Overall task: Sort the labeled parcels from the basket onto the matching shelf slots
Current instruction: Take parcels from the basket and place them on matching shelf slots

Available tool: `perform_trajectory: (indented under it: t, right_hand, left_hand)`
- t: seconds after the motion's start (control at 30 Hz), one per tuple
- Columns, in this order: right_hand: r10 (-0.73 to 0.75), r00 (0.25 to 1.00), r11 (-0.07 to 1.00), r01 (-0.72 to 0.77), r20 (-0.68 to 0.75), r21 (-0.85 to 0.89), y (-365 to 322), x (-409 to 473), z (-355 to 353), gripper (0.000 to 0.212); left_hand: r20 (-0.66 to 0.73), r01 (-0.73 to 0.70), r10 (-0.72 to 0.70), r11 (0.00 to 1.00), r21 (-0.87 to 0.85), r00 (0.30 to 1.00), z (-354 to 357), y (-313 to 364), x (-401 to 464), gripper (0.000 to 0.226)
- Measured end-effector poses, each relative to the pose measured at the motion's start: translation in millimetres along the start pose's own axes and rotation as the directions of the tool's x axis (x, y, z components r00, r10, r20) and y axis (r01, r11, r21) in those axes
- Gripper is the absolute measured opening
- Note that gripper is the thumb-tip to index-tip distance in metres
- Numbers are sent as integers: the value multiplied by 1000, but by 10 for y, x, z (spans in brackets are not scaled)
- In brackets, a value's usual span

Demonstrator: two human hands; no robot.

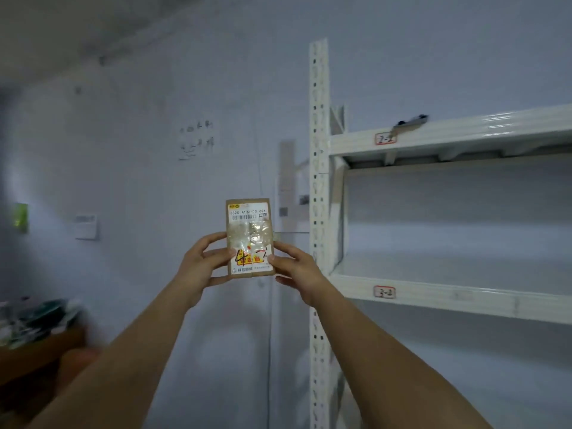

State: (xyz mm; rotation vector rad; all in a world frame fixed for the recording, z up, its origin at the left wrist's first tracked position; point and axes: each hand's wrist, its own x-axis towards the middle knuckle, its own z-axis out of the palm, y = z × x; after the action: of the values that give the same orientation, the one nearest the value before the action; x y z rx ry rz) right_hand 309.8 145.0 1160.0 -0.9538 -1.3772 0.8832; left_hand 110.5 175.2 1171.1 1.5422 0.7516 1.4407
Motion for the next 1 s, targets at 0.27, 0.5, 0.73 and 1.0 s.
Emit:
perform_trajectory:
  t: [0.27,0.5,0.73,1.0]
  right_hand:
    - [-18,933,984,-47,-361,-171,-514,-1206,-1474,41]
    - [-86,821,963,-75,-564,-257,-1055,-2243,-2452,43]
    - [-154,772,941,-75,-616,-329,-1582,-2963,-3208,39]
    - [-160,816,939,-48,-555,-341,-1714,-3112,-3593,41]
  left_hand:
    - [325,86,-23,979,-182,945,1811,73,-257,39]
    - [554,102,39,970,-221,831,3175,478,-677,33]
    - [633,66,115,965,-254,765,4121,924,-1123,38]
    - [577,36,114,970,-241,809,4424,1084,-1330,39]
